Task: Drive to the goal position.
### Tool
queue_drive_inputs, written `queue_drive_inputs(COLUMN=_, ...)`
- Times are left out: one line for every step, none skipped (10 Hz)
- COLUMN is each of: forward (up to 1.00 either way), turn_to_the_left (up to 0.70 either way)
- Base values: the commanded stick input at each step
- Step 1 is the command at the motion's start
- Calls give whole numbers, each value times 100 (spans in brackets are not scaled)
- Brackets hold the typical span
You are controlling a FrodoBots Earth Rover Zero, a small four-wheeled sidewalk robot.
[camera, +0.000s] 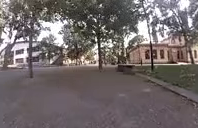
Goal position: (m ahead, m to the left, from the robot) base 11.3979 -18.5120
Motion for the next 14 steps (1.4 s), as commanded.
queue_drive_inputs(forward=44, turn_to_the_left=2)
queue_drive_inputs(forward=44, turn_to_the_left=2)
queue_drive_inputs(forward=44, turn_to_the_left=2)
queue_drive_inputs(forward=44, turn_to_the_left=2)
queue_drive_inputs(forward=44, turn_to_the_left=2)
queue_drive_inputs(forward=44, turn_to_the_left=2)
queue_drive_inputs(forward=44, turn_to_the_left=-11)
queue_drive_inputs(forward=44, turn_to_the_left=-27)
queue_drive_inputs(forward=44, turn_to_the_left=-27)
queue_drive_inputs(forward=44, turn_to_the_left=-10)
queue_drive_inputs(forward=44, turn_to_the_left=1)
queue_drive_inputs(forward=44, turn_to_the_left=2)
queue_drive_inputs(forward=44, turn_to_the_left=2)
queue_drive_inputs(forward=44, turn_to_the_left=2)
